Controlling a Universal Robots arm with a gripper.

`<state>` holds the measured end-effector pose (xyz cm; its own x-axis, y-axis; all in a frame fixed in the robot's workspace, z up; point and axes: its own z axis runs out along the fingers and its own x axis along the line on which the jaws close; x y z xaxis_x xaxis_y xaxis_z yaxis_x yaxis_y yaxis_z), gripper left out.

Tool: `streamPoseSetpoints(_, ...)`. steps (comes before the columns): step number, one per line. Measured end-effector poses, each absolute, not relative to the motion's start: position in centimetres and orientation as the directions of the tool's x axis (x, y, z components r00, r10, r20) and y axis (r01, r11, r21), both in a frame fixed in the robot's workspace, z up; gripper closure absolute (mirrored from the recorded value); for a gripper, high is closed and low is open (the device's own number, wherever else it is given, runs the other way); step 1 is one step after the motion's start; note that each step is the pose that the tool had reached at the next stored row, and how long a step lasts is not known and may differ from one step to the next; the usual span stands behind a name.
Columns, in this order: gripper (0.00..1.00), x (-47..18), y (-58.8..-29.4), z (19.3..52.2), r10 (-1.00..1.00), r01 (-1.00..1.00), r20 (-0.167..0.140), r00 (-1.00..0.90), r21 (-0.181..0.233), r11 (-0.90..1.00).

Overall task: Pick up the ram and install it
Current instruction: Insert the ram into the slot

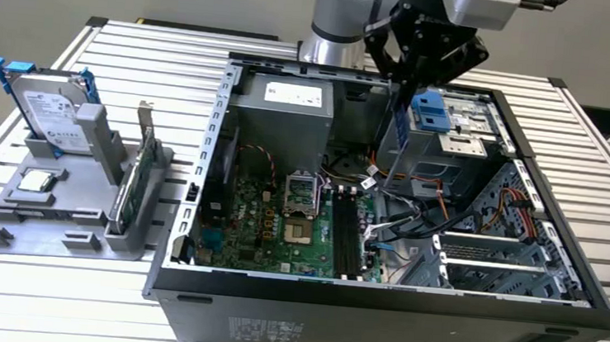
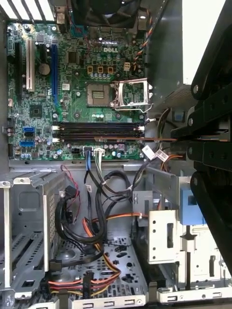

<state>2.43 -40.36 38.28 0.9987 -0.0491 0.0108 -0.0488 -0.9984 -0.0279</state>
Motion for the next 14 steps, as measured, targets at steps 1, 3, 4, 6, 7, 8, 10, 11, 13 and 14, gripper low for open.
streamPoseSetpoints(1, 1.0, 2.4, -40.4, 38.2, -0.054, -0.054, 0.011, 0.998, -0.028, -0.998)
streamPoseSetpoints(3, 1.0, 2.4, -40.4, 38.1, -0.061, -0.06, 0.011, 0.998, -0.027, -0.998)
streamPoseSetpoints(4, 1.0, 2.4, -40.4, 38.0, -0.063, -0.063, 0.011, 0.998, -0.027, -0.998)
streamPoseSetpoints(6, 1.0, 2.4, -40.4, 37.9, -0.064, -0.064, 0.011, 0.998, -0.024, -0.998)
streamPoseSetpoints(7, 1.0, 2.4, -40.4, 37.8, -0.064, -0.064, 0.011, 0.998, -0.023, -0.998)
streamPoseSetpoints(8, 1.0, 2.4, -40.4, 37.7, -0.064, -0.064, 0.011, 0.998, -0.02, -0.998)
streamPoseSetpoints(10, 1.0, 2.4, -40.4, 37.6, -0.064, -0.064, 0.012, 0.998, -0.014, -0.998)
streamPoseSetpoints(11, 1.0, 2.4, -40.4, 37.5, -0.064, -0.064, 0.012, 0.998, -0.01, -0.998)
streamPoseSetpoints(13, 1.0, 2.4, -40.4, 37.3, -0.063, -0.063, 0.012, 0.998, -0.004, -0.998)
streamPoseSetpoints(14, 1.0, 2.4, -40.4, 37.2, -0.063, -0.063, 0.013, 0.998, -0.001, -0.998)
